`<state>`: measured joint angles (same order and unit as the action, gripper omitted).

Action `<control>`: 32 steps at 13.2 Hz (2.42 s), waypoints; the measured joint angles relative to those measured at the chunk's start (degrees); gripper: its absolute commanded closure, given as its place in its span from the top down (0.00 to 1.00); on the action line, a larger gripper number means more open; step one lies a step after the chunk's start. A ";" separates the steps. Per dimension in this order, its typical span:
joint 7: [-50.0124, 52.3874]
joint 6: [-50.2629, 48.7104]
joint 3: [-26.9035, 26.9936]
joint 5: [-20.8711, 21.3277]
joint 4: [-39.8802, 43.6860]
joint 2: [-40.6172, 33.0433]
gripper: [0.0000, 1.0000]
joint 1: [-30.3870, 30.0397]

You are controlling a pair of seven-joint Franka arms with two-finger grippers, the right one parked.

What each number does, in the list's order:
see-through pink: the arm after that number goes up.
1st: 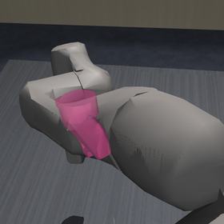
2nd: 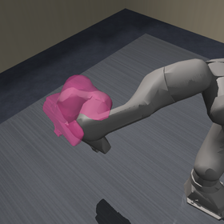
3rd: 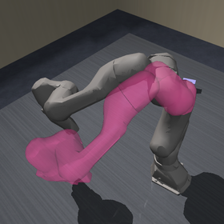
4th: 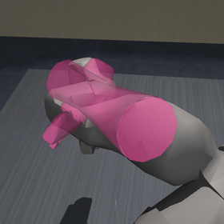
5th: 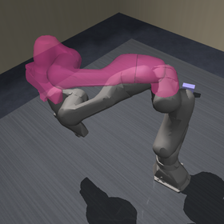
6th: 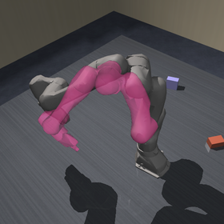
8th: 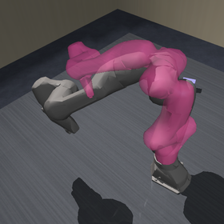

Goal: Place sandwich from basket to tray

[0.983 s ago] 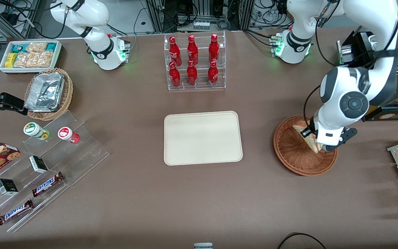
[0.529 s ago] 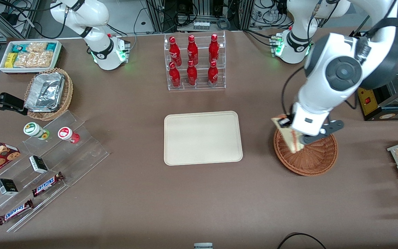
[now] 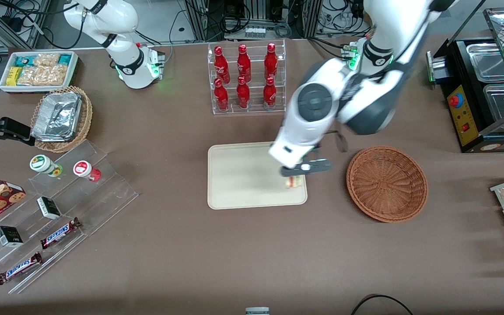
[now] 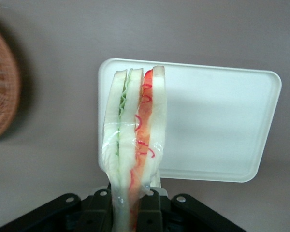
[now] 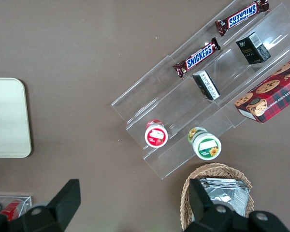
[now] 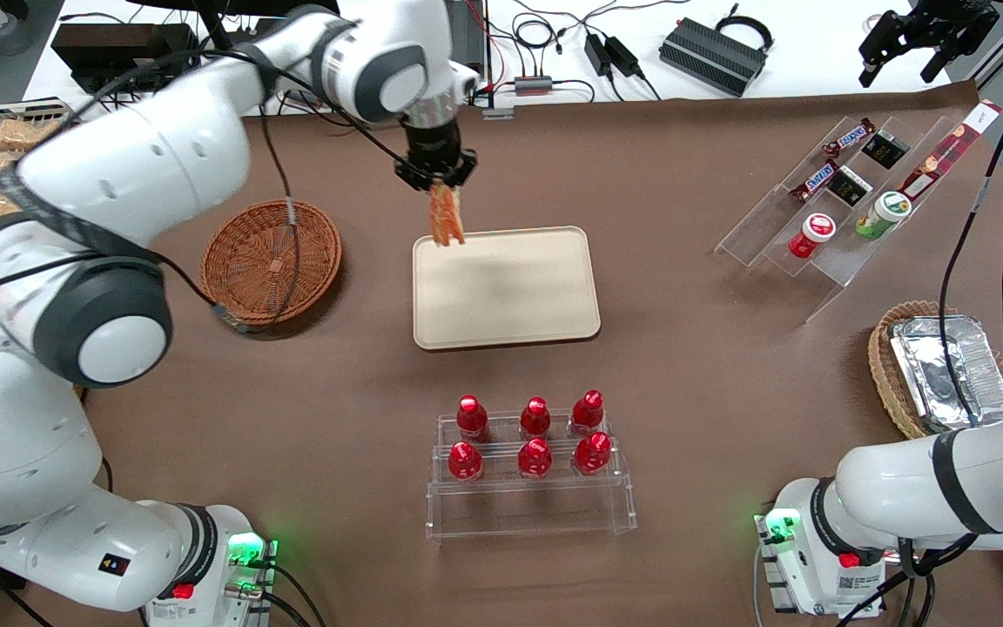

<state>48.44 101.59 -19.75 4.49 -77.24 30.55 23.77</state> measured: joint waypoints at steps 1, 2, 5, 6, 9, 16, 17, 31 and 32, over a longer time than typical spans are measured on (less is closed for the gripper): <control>0.62 1.87 0.01 0.50 0.52 2.03 0.00 1.70; 1.02 3.64 0.03 1.10 0.81 3.92 0.00 3.05; 1.16 7.24 0.05 3.33 1.06 8.96 0.00 4.61; 1.16 8.23 0.04 4.31 1.08 10.40 0.00 4.91; 1.16 12.38 0.04 6.20 1.10 14.30 0.00 6.61; 1.79 14.36 0.15 7.19 1.18 18.36 1.00 8.60; 1.92 14.36 0.20 7.20 1.34 18.36 1.00 8.58; 3.08 -13.69 0.72 5.44 5.69 -6.13 1.00 -6.19; 1.28 -15.79 0.74 5.40 5.53 -7.26 1.00 -7.96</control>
<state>49.72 85.79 -19.00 9.88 -71.72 23.29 15.81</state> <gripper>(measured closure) 0.000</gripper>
